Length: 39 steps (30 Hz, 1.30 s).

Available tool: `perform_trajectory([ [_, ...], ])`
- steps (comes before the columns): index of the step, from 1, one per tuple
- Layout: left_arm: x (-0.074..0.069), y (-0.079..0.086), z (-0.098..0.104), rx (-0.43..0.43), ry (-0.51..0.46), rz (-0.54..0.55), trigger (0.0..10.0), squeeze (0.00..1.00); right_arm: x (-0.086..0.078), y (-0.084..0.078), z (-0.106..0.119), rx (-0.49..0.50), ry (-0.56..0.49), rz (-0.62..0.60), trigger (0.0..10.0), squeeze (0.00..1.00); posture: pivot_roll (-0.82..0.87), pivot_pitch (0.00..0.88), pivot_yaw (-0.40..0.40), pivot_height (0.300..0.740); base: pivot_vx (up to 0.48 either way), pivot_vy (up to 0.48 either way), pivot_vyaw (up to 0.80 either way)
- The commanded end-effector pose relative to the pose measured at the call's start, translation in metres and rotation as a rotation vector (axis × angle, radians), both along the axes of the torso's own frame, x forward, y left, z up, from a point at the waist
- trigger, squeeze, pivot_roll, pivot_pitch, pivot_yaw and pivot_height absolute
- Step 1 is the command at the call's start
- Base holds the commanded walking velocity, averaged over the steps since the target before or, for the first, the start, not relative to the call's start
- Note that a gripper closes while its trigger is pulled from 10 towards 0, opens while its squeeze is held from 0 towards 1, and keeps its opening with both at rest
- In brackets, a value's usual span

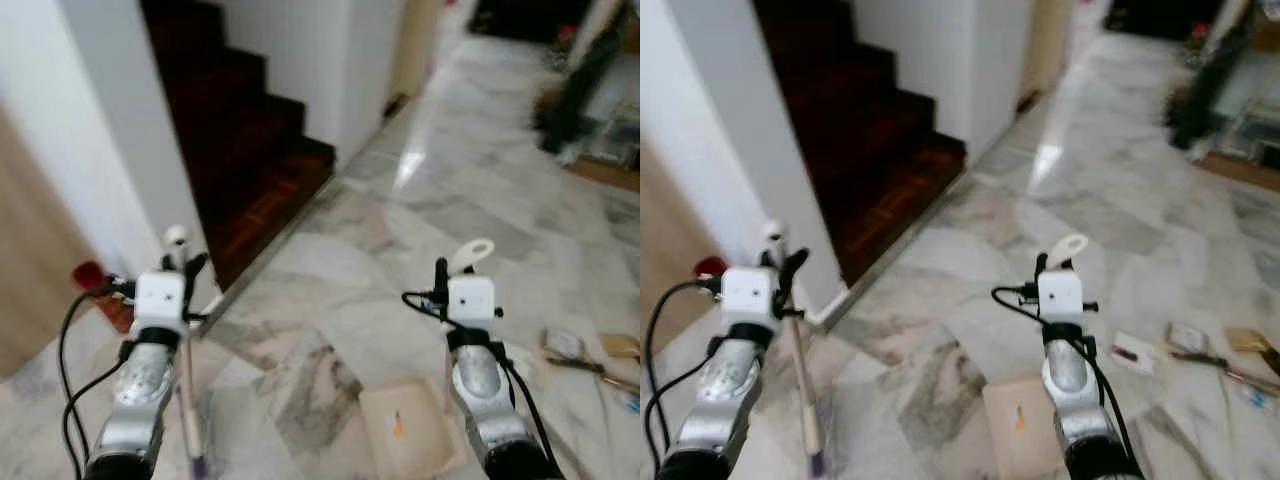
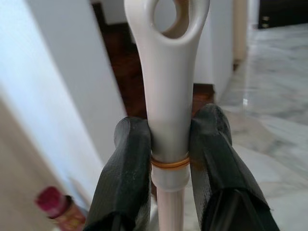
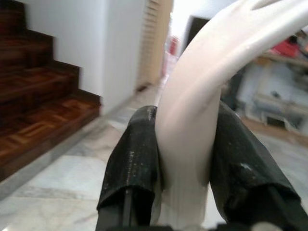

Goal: Sweep floor

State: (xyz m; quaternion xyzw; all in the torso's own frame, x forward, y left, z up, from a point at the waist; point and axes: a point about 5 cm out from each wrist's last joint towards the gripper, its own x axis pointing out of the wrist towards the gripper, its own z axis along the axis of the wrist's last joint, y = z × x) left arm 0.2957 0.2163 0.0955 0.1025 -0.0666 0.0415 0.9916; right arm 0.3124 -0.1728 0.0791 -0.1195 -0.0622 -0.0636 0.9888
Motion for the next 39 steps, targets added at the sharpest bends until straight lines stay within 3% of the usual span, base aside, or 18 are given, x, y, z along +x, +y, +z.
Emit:
perform_trajectory([
  [1, 0.008, -0.004, 0.013, 0.009, -0.063, -0.027, 10.0, 0.00, 0.004, 0.003, 0.004, 0.011, -0.014, 0.000, 10.0, 0.00, 0.07, 0.000, 0.065, 0.740, 0.000, 0.000, 0.00],
  [8, 0.017, 0.002, 0.013, -0.023, -0.064, 0.003, 10.0, 0.00, 0.009, -0.001, 0.007, 0.039, -0.017, -0.019, 10.0, 0.00, 0.06, 0.000, 0.064, 0.740, 0.000, 0.000, 0.00],
  [16, 0.014, 0.005, 0.001, -0.027, -0.030, 0.014, 10.0, 0.00, 0.003, -0.010, -0.002, 0.110, -0.004, -0.056, 10.0, 0.00, 0.07, 0.000, 0.061, 0.740, 0.000, 0.000, 0.00],
  [21, 0.008, 0.008, -0.004, -0.040, -0.034, 0.037, 10.0, 0.00, -0.003, -0.014, -0.006, 0.105, 0.011, -0.030, 10.0, 0.00, 0.07, 0.000, 0.033, 0.740, 0.000, 0.000, 0.00],
  [29, -0.003, -0.004, -0.012, -0.097, -0.073, 0.079, 10.0, 0.00, -0.012, -0.024, -0.009, 0.068, 0.032, 0.040, 10.0, 0.00, 0.11, 0.000, -0.069, 0.740, 0.000, 0.000, 0.00],
  [35, -0.010, -0.006, -0.011, -0.089, -0.090, 0.066, 10.0, 0.00, -0.011, -0.026, -0.004, 0.086, 0.006, 0.012, 10.0, 0.00, 0.10, 0.000, -0.078, 0.740, 0.000, 0.000, 0.00],
  [39, -0.022, -0.003, -0.008, -0.055, -0.110, 0.047, 10.0, 0.00, -0.020, -0.024, -0.010, 0.092, 0.011, -0.016, 10.0, 0.00, 0.11, 0.000, -0.067, 0.740, 0.000, 0.000, 0.00],
])
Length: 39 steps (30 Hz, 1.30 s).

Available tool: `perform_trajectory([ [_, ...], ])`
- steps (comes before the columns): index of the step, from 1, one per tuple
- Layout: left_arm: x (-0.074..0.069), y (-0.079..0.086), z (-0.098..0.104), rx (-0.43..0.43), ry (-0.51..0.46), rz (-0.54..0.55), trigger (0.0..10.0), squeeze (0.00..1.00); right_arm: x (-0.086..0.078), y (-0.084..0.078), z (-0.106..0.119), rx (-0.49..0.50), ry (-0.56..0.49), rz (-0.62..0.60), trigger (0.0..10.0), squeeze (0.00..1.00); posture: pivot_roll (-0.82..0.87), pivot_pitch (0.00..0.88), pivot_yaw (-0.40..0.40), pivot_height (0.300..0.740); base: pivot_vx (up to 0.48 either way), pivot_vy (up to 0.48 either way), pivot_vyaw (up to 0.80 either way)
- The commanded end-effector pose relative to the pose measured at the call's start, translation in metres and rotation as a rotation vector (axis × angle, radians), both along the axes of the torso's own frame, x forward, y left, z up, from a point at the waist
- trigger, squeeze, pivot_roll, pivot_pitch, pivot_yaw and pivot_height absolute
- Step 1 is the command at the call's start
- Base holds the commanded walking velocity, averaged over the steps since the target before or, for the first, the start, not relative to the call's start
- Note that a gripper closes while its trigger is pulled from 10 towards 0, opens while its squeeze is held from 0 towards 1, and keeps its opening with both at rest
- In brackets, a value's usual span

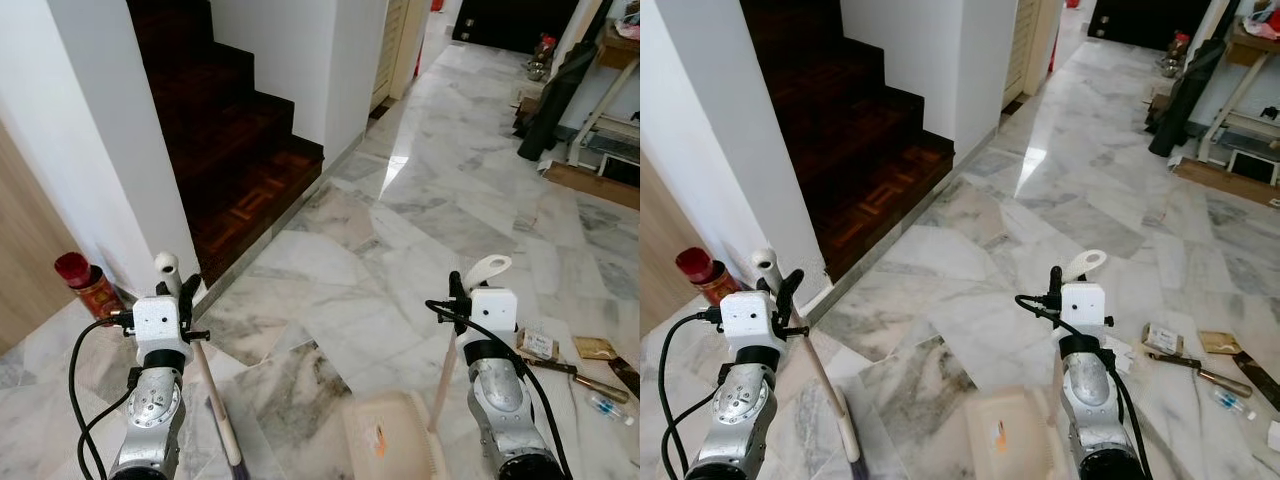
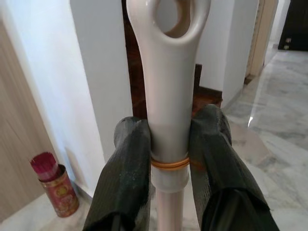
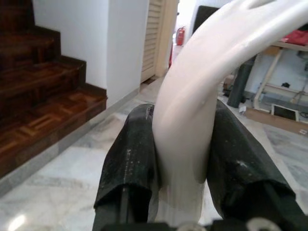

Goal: Sweep floor

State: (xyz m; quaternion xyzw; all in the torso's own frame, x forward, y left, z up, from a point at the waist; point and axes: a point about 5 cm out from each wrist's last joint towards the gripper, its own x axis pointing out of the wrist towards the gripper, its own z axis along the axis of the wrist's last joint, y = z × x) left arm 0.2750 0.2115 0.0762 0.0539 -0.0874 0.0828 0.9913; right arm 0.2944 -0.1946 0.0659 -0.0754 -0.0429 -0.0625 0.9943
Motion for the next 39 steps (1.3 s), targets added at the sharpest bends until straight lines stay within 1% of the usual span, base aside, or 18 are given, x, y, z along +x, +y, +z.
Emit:
perform_trajectory([
  [1, -0.001, 0.002, 0.011, 0.047, -0.056, -0.021, 10.0, 0.00, -0.002, -0.002, 0.003, 0.000, -0.022, -0.021, 10.0, 0.00, 0.11, 0.000, -0.067, 0.740, 0.000, 0.000, 0.00],
  [3, -0.003, 0.001, 0.010, 0.058, -0.051, -0.030, 10.0, 0.00, -0.007, -0.005, -0.002, 0.008, -0.014, -0.050, 10.0, 0.00, 0.12, 0.000, -0.048, 0.740, 0.000, 0.000, 0.00],
  [7, -0.001, -0.002, 0.015, 0.088, -0.050, -0.077, 10.0, 0.00, -0.016, -0.007, -0.010, 0.005, 0.003, -0.096, 10.0, 0.00, 0.13, 0.000, 0.002, 0.740, 0.000, 0.000, 0.00],
  [9, 0.002, -0.004, 0.018, 0.113, -0.043, -0.118, 10.0, 0.00, -0.021, -0.004, -0.014, 0.026, 0.008, -0.119, 10.0, 0.00, 0.12, 0.000, 0.026, 0.740, 0.000, 0.000, 0.00],
  [14, 0.009, -0.002, 0.023, 0.129, -0.027, -0.156, 10.0, 0.00, -0.028, 0.003, -0.018, 0.035, 0.009, -0.141, 10.0, 0.00, 0.10, 0.000, 0.069, 0.740, 0.000, 0.000, 0.00],
  [19, 0.014, -0.004, 0.025, 0.133, -0.024, -0.172, 10.0, 0.00, -0.028, 0.003, -0.016, 0.033, 0.002, -0.156, 10.0, 0.00, 0.07, 0.000, 0.073, 0.740, 0.000, 0.000, 0.00],
  [22, 0.019, -0.007, 0.026, 0.123, -0.025, -0.173, 10.0, 0.00, -0.027, 0.000, -0.009, 0.019, -0.018, -0.151, 10.0, 0.00, 0.03, 0.000, 0.069, 0.740, 0.000, 0.000, 0.00],
  [23, 0.021, -0.012, 0.026, 0.111, -0.025, -0.185, 10.0, 0.00, -0.028, -0.001, -0.008, 0.008, -0.023, -0.148, 10.0, 0.00, 0.03, 0.000, 0.076, 0.740, 0.000, 0.000, 0.00],
  [24, 0.021, -0.012, 0.026, 0.111, -0.025, -0.185, 10.0, 0.00, -0.028, -0.001, -0.008, 0.008, -0.023, -0.148, 10.0, 0.00, 0.03, 0.000, 0.076, 0.740, 0.000, 0.000, 0.00],
  [25, 0.024, -0.020, 0.027, 0.099, -0.029, -0.212, 10.0, 0.00, -0.031, -0.004, -0.007, -0.005, -0.028, -0.153, 10.0, 0.00, 0.01, 0.000, 0.095, 0.740, 0.000, 0.000, 0.00],
  [27, 0.026, -0.025, 0.028, 0.090, -0.031, -0.229, 10.0, 0.00, -0.032, -0.006, -0.007, -0.011, -0.029, -0.161, 10.0, 0.00, 0.00, 0.000, 0.099, 0.740, 0.000, 0.000, 0.00],
  [28, 0.029, -0.033, 0.029, 0.085, -0.032, -0.260, 10.0, 0.00, -0.034, -0.008, -0.007, -0.018, -0.035, -0.175, 10.0, 0.00, -0.02, 0.000, 0.119, 0.740, 0.000, 0.000, 0.00],
  [29, 0.031, -0.036, 0.029, 0.082, -0.032, -0.271, 10.0, 0.00, -0.034, -0.010, -0.006, -0.019, -0.037, -0.181, 10.0, 0.00, -0.03, 0.000, 0.130, 0.740, 0.000, 0.000, 0.00],
  [32, 0.037, -0.052, 0.033, 0.076, -0.041, -0.343, 10.0, 0.00, -0.037, -0.016, 0.000, -0.030, -0.059, -0.212, 10.0, 0.00, -0.06, 0.000, 0.145, 0.740, 0.000, 0.000, 0.00],
  [34, 0.038, -0.057, 0.033, 0.080, -0.041, -0.361, 10.0, 0.00, -0.039, -0.019, 0.001, -0.035, -0.061, -0.221, 10.0, 0.00, -0.07, 0.000, 0.146, 0.740, 0.000, 0.000, 0.00],
  [36, 0.039, -0.058, 0.032, 0.069, -0.040, -0.357, 10.0, 0.00, -0.041, -0.023, 0.002, -0.040, -0.064, -0.231, 10.0, 0.00, -0.07, 0.000, 0.143, 0.740, 0.000, 0.000, 0.00],
  [37, 0.039, -0.060, 0.032, 0.058, -0.040, -0.354, 10.0, 0.00, -0.042, -0.028, 0.004, -0.050, -0.065, -0.237, 10.0, 0.00, -0.08, 0.000, 0.129, 0.740, 0.000, 0.000, 0.00],
  [39, 0.040, -0.061, 0.031, 0.056, -0.040, -0.353, 10.0, 0.00, -0.042, -0.030, 0.005, -0.056, -0.065, -0.238, 10.0, 0.00, -0.08, 0.000, 0.129, 0.740, 0.000, 0.000, 0.00],
])
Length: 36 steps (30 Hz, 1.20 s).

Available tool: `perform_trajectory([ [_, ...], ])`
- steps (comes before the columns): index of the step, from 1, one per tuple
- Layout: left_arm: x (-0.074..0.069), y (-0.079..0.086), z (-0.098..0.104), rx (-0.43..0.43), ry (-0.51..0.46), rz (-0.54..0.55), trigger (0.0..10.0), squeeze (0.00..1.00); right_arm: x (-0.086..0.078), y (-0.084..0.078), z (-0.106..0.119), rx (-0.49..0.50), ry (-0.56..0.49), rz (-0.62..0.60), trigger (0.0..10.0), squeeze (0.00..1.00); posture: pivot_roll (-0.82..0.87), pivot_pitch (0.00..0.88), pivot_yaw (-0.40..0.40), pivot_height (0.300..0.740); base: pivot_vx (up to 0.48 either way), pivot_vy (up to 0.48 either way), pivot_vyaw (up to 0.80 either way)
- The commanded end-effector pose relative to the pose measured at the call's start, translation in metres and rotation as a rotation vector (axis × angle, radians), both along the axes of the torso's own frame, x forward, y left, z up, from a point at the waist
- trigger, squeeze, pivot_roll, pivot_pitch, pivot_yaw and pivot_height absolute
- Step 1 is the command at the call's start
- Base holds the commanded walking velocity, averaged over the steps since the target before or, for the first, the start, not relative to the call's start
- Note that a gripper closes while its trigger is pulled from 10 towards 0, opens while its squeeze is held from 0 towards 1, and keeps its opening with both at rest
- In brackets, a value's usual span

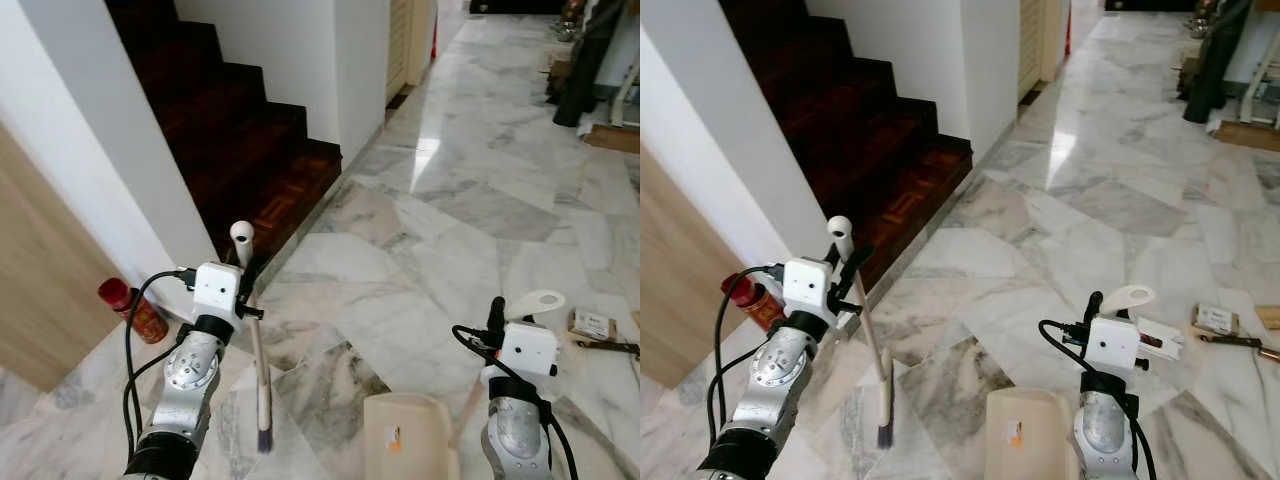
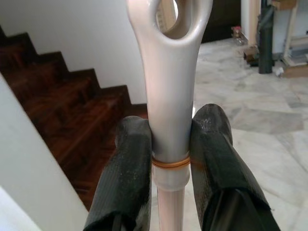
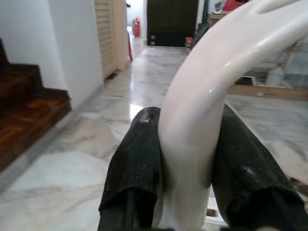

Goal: Sweep floor

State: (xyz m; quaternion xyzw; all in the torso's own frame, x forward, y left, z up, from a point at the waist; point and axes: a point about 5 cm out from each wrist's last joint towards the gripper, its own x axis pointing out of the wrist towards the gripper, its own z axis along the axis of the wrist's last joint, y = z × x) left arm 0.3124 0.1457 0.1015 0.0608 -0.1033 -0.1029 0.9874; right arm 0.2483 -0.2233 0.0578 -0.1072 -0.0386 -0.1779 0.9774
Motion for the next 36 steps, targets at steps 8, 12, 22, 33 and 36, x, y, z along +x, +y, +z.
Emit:
perform_trajectory([
  [8, 0.006, 0.013, 0.007, -0.014, -0.042, 0.072, 10.0, 0.00, 0.017, -0.003, 0.020, -0.017, -0.045, 0.030, 10.0, 0.00, -0.07, 0.000, 0.072, 0.740, 0.000, 0.000, 0.00],
  [12, 0.005, 0.020, 0.005, -0.022, -0.044, 0.119, 10.0, 0.00, 0.024, 0.002, 0.022, -0.022, -0.042, 0.072, 10.0, 0.00, -0.05, 0.000, 0.043, 0.740, 0.000, 0.000, 0.00],
  [22, 0.005, 0.036, 0.006, 0.006, -0.057, 0.171, 10.0, 0.00, 0.032, 0.018, 0.015, 0.033, -0.022, 0.097, 10.0, 0.00, -0.01, 0.000, 0.047, 0.740, 0.000, 0.000, 0.00],
  [33, 0.007, 0.023, -0.008, -0.030, 0.020, 0.132, 10.0, 0.00, 0.031, 0.020, 0.015, 0.027, -0.023, 0.135, 10.0, 0.00, -0.03, 0.000, 0.033, 0.740, 0.000, 0.000, 0.00],
  [36, 0.002, 0.022, -0.010, -0.026, 0.022, 0.111, 10.0, 0.00, 0.031, 0.018, 0.011, 0.047, -0.016, 0.112, 10.0, 0.00, -0.03, 0.000, 0.041, 0.740, 0.000, 0.000, 0.00],
])
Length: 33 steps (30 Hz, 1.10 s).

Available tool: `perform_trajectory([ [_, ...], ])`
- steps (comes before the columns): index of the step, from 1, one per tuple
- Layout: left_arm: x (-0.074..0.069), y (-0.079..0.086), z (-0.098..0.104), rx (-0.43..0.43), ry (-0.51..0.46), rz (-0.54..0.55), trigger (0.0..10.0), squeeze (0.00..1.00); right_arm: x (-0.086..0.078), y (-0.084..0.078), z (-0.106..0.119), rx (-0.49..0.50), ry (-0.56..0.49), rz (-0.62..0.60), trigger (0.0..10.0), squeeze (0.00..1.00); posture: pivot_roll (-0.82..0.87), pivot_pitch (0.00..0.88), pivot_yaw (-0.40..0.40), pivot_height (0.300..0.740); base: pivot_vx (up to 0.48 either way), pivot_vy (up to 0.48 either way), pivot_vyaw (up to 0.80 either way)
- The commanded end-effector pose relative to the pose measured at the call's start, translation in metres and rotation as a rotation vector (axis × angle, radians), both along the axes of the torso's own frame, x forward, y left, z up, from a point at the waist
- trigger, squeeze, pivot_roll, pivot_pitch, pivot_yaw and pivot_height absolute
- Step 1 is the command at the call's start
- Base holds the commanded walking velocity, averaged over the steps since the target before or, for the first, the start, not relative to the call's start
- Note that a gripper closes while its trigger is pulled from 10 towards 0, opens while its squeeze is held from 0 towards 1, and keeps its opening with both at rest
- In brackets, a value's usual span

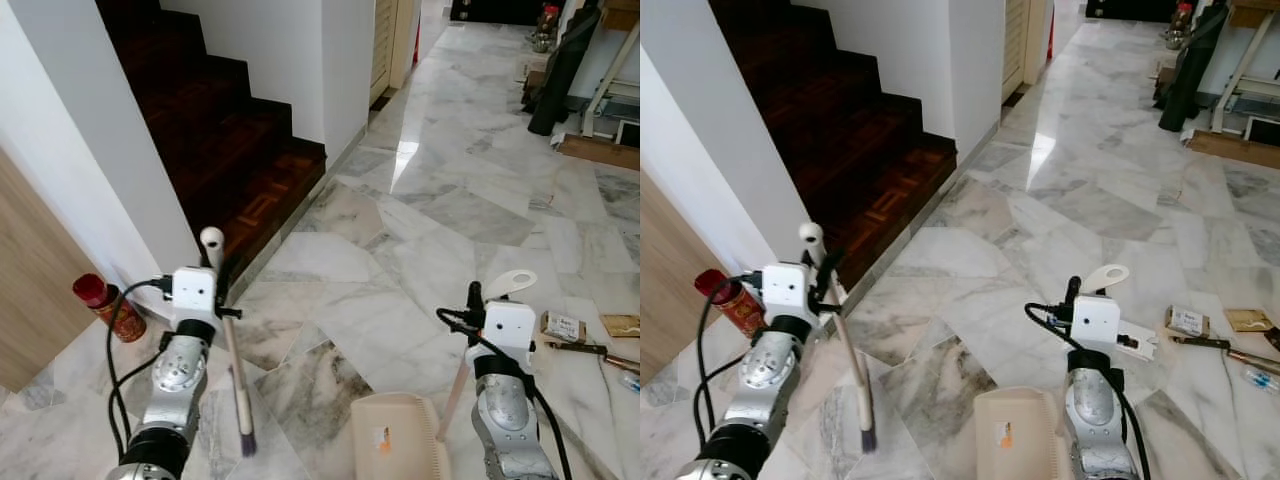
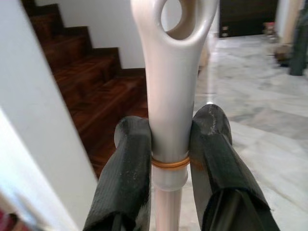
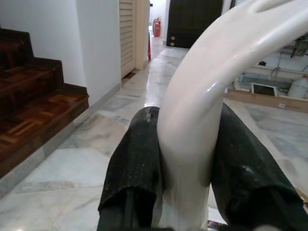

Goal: Sweep floor

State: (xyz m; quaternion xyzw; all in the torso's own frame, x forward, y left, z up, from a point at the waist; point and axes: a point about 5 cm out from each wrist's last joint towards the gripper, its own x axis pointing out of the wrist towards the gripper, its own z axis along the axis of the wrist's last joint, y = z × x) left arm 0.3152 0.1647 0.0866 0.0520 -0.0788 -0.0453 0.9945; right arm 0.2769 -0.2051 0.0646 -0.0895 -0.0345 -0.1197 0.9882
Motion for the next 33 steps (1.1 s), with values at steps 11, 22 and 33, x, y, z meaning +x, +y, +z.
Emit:
perform_trajectory([
  [11, -0.005, 0.009, 0.001, 0.019, -0.027, 0.013, 10.0, 0.00, -0.004, -0.006, 0.002, 0.000, -0.023, -0.007, 10.0, 0.00, -0.04, 0.000, 0.029, 0.740, 0.000, 0.000, 0.00],
  [22, -0.011, 0.012, 0.001, 0.062, -0.046, 0.021, 10.0, 0.00, -0.002, -0.010, 0.004, -0.007, -0.023, -0.016, 10.0, 0.00, -0.02, 0.000, 0.022, 0.740, 0.000, 0.000, 0.00],
  [33, -0.009, 0.008, 0.004, 0.061, -0.056, 0.022, 10.0, 0.00, 0.000, -0.010, 0.003, 0.013, -0.009, -0.032, 10.0, 0.00, -0.03, 0.000, 0.030, 0.740, 0.000, 0.000, -0.11],
])
